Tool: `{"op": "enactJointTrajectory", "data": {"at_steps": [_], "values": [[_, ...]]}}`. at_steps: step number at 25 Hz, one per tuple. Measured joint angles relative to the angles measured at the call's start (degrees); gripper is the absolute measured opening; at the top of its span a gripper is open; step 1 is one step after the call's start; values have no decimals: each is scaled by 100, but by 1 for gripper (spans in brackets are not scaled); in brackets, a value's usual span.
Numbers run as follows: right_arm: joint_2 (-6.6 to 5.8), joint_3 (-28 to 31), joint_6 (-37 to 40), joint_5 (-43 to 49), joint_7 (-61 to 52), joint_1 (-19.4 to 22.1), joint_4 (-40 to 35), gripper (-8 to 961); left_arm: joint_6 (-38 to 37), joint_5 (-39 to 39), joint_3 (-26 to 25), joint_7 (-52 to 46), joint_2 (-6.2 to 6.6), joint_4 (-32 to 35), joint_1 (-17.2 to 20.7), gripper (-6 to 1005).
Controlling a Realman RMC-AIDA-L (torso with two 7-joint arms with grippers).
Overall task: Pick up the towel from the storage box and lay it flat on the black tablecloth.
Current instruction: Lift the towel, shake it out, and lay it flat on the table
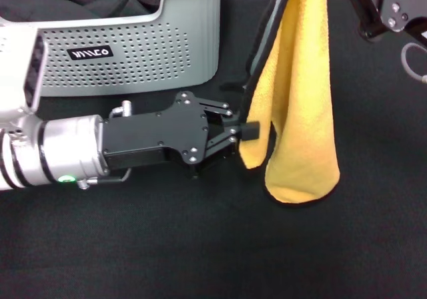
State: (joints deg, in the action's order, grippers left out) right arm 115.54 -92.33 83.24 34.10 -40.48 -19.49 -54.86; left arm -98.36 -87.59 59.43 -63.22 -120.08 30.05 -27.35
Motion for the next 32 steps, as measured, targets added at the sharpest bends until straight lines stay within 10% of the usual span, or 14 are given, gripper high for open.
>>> {"op": "enactJointTrajectory", "data": {"at_steps": [32], "values": [[29,507,205,-139,31,68,50,75,287,-68,73,170,23,-598,-87,152]]}}
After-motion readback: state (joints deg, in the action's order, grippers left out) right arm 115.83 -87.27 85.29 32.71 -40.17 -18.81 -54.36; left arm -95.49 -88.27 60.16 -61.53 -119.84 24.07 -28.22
